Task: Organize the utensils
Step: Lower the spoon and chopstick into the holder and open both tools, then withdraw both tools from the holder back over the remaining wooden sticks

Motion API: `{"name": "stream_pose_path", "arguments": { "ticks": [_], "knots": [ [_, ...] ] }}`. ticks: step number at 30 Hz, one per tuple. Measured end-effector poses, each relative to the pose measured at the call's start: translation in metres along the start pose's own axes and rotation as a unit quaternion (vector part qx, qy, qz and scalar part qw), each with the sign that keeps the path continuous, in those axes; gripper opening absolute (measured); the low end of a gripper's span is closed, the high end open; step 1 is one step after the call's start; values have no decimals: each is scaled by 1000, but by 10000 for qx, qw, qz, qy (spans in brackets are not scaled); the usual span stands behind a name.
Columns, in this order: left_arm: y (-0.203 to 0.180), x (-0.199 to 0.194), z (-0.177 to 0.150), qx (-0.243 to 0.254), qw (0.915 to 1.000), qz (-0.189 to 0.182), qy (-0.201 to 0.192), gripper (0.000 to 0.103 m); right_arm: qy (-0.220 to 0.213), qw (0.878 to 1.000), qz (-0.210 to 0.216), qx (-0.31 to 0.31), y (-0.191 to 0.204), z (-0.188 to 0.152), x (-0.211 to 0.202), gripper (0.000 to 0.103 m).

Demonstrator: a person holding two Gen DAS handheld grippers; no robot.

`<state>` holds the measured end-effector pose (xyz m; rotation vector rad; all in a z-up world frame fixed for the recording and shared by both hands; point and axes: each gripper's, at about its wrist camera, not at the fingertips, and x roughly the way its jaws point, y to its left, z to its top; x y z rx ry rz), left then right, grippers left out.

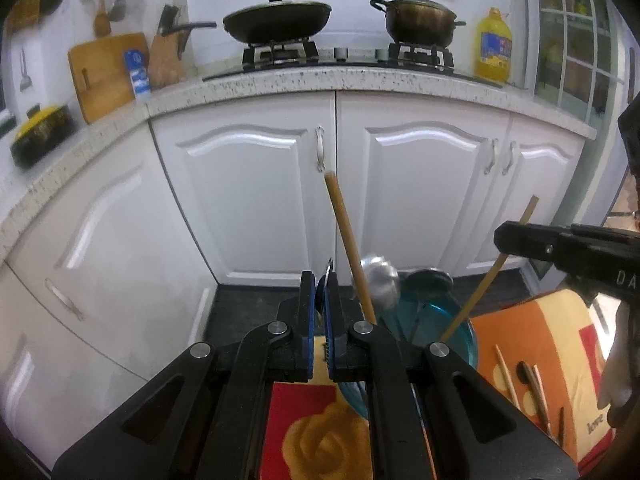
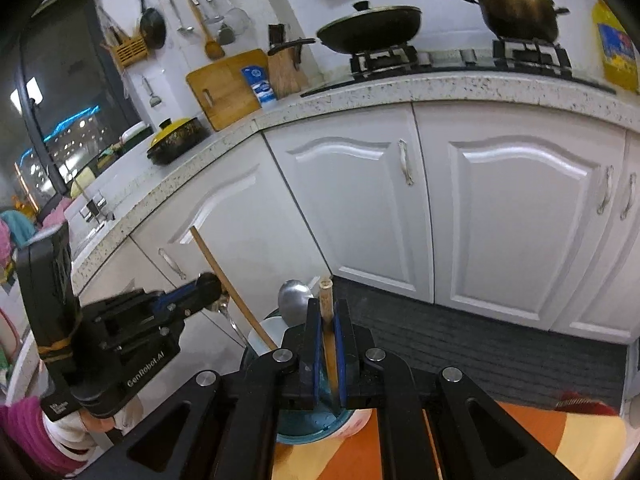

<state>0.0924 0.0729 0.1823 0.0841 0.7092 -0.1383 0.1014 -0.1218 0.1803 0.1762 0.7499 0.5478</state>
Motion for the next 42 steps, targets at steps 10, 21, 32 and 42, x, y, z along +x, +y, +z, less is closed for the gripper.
{"name": "stream_pose_path", "arguments": {
  "ticks": [10,21,32,42],
  "knots": [
    [4,-9,-8,-431,9985,-302,171,44,84,9999,24,129,-11,-13,-13,33],
    [-10,-39,-22,-413,9986,-323,34,54,101,9997,-95,204,-14,-43,-44,34],
    [-44,-61,-39,-207,9984,-518,-60,58,217,9984,-456,265,-19,-81,-73,38],
    [-85,-58,-59,-102,9953,-932,223,58,403,9942,-907,422,-49,-120,-103,43]
  ]
}}
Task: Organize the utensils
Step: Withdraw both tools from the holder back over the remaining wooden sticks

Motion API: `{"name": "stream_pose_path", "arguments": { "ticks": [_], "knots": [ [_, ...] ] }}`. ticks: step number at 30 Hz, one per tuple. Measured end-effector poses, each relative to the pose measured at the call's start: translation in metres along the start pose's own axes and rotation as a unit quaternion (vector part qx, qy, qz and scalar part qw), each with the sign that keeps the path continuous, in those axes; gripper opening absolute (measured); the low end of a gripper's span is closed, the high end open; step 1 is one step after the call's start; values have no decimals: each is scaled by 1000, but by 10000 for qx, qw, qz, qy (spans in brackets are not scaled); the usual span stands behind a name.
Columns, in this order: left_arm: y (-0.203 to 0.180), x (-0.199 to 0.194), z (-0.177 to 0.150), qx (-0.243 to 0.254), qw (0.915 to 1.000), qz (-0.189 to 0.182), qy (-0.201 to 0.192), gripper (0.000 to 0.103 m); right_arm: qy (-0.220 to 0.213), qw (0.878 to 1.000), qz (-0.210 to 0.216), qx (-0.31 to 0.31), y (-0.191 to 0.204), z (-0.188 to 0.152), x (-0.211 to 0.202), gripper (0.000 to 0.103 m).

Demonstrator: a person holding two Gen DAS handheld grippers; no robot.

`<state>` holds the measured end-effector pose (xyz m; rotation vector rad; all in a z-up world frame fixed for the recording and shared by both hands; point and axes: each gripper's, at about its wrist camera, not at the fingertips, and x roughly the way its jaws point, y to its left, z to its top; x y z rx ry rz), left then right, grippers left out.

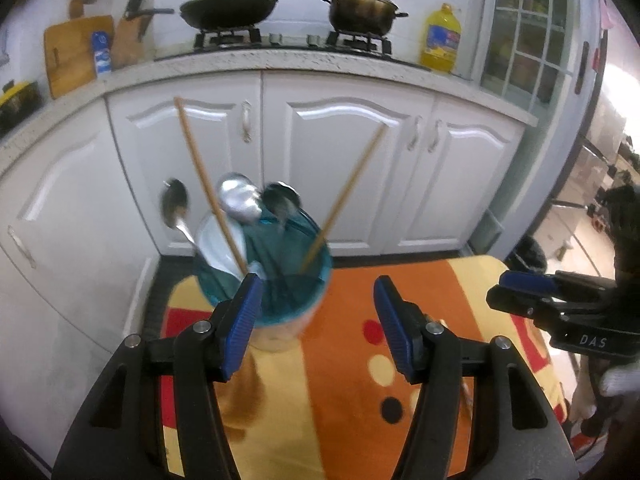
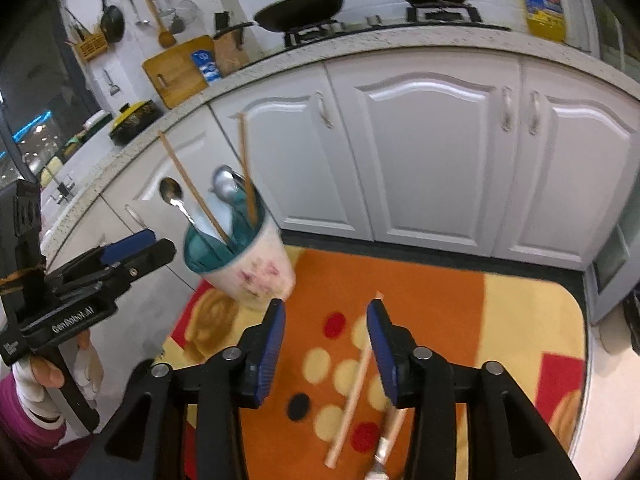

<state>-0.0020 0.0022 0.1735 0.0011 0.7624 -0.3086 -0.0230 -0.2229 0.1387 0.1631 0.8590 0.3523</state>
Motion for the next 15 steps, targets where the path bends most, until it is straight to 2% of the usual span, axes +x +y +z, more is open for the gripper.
{"name": "stream_pose_path", "arguments": {
  "ticks": [6,9,12,15],
  "knots": [
    [-24,18,-17,128,9987,-401,271,58,303,9989,-258,231,-33,-31,3,43],
    [-32,34,-25,107,9966,-580,568,58,519,9977,-334,284,-45,-45,16,42],
    [-38,56,-33,-27,9924,-789,949,58,690,9966,-408,193,-51,-53,31,33],
    [-42,70,-38,-73,9902,-822,1129,58,787,9962,-353,149,-52,-57,45,28]
  ]
}}
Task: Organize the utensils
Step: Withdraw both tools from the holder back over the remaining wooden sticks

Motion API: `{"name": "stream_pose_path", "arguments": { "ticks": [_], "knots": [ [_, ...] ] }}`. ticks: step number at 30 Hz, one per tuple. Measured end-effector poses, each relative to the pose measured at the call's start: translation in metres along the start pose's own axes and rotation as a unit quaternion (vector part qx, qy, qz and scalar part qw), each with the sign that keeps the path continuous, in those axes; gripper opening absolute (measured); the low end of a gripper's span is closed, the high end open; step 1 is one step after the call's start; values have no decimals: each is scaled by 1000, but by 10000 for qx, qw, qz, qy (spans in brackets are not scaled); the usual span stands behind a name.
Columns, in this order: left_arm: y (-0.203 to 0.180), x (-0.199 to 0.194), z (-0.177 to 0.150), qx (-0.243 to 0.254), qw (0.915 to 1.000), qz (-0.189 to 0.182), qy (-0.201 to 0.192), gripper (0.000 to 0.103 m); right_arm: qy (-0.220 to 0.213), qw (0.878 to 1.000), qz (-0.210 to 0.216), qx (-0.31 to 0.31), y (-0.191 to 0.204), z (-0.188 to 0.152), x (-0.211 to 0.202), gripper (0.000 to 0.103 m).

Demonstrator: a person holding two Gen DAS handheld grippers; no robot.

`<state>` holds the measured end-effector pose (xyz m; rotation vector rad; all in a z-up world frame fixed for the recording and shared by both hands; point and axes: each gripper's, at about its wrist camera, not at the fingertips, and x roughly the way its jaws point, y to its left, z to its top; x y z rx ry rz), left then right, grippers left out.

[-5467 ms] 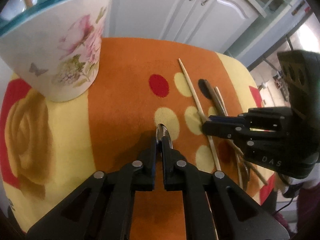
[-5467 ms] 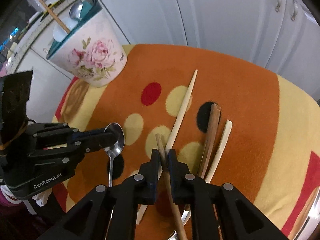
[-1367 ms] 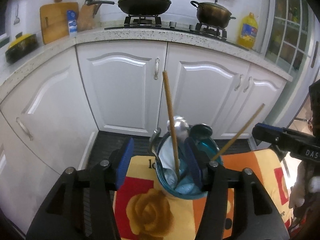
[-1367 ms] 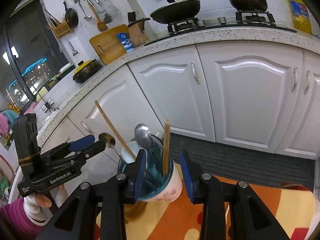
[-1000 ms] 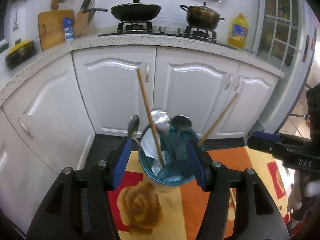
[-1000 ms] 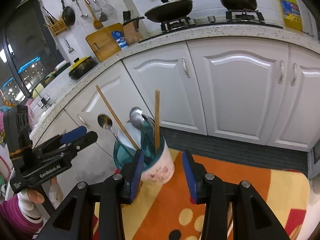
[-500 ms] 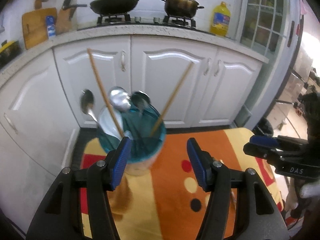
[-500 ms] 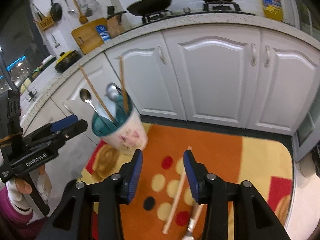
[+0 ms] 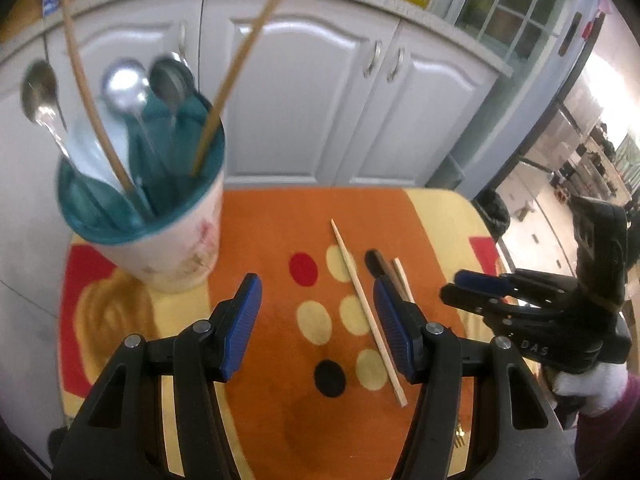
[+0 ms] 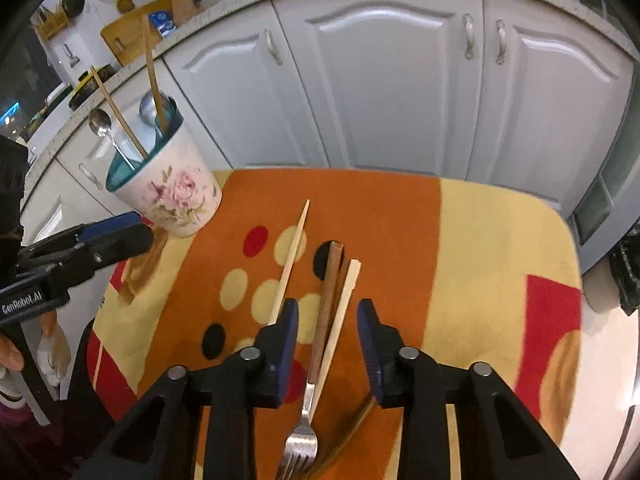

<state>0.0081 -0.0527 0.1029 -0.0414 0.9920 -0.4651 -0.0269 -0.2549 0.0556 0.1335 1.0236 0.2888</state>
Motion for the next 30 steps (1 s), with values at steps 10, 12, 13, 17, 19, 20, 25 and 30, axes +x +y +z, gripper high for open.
{"name": "stream_pose_path", "arguments": {
  "ticks": [10,12,13,17,19,20,25,30],
  "knots": [
    [1,35,-3,-42,9994,11,340,58,310,9993,-170,105,-13,10,41,25],
    [2,41,-2,-80,9991,3,407,58,368,9990,-206,139,-17,12,47,23],
    [3,43,-2,-96,9990,-7,426,58,407,9988,-220,129,-18,12,50,23],
    [2,52,-2,-115,9988,-17,477,58,477,9982,-366,19,-14,14,61,23],
    [1,57,1,-105,9987,6,499,58,502,9977,-439,-81,-9,16,64,23],
    [1,59,2,-111,9986,9,512,58,513,9975,-463,-141,-6,17,65,23],
    [-3,73,11,-71,9985,53,539,58,520,9961,-570,-431,-2,16,65,11],
    [-9,92,22,-36,9981,151,593,58,477,9984,-293,36,-28,18,58,10]
  ]
}}
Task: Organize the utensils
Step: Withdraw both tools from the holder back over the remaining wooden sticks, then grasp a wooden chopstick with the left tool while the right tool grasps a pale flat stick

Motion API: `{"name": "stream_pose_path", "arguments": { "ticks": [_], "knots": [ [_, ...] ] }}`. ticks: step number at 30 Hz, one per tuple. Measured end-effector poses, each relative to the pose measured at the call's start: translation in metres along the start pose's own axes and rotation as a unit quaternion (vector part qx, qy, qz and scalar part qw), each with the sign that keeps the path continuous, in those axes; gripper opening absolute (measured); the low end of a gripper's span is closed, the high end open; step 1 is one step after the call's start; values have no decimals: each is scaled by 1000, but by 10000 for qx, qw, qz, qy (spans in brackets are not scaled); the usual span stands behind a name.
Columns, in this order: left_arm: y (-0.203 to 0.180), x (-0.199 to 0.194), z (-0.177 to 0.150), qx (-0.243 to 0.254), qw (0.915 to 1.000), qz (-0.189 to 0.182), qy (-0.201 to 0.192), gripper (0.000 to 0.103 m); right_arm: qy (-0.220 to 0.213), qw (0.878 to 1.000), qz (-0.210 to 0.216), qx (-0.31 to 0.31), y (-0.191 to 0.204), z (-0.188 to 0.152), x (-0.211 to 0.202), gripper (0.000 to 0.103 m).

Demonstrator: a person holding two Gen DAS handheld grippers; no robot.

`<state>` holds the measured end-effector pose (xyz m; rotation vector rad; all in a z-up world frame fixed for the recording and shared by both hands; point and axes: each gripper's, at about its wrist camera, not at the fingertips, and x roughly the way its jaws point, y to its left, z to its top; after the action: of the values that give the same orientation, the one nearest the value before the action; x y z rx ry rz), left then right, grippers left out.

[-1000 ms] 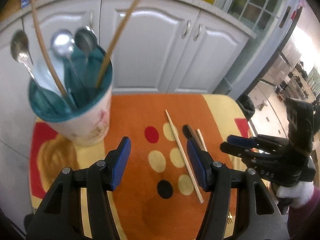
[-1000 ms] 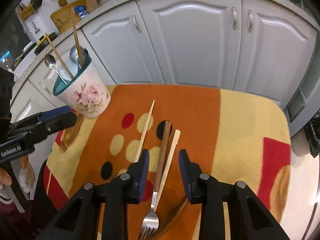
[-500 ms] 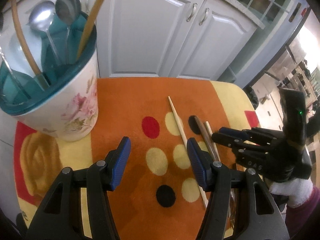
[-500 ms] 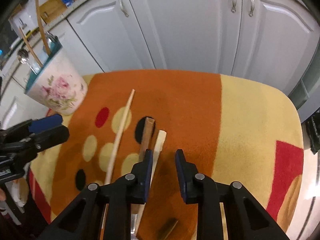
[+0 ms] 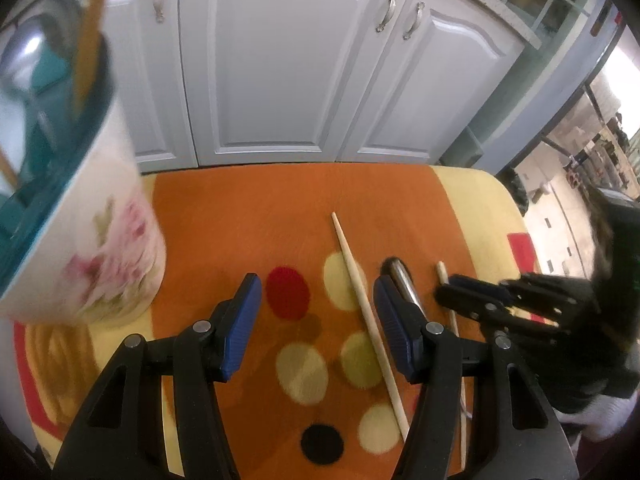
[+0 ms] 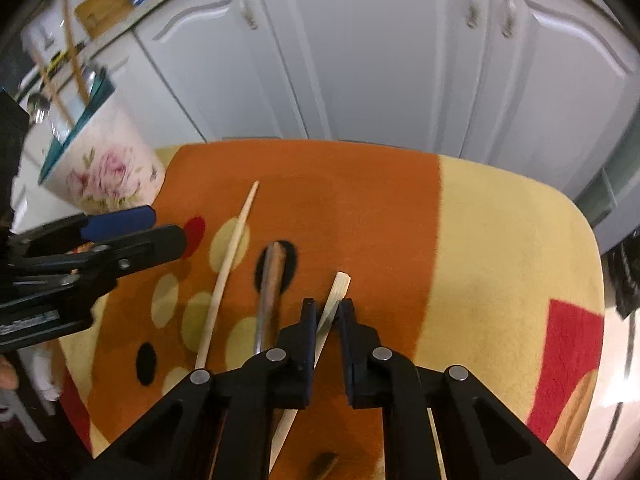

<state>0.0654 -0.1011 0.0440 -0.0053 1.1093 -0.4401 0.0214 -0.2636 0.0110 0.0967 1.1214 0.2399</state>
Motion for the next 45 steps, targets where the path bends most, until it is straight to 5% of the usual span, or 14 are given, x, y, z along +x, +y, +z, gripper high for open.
{"name": "stream_pose_path", "arguments": {
  "ticks": [12,39,41,43,45],
  "knots": [
    [-14,40,21,92,9989,277,369,58,-19,9999,168,24,-3,10,5,10],
    [-29,50,16,340,9975,584,190,57,-69,9996,283,-57,-7,8,6,10],
    [-30,50,16,391,9971,623,178,52,-78,9996,277,-52,-7,7,6,10],
    [-29,49,17,425,9965,715,113,26,-113,9996,245,-49,-6,6,5,10],
    [-25,49,18,323,9977,581,112,9,-166,9995,266,3,-6,5,3,9]
  ]
}}
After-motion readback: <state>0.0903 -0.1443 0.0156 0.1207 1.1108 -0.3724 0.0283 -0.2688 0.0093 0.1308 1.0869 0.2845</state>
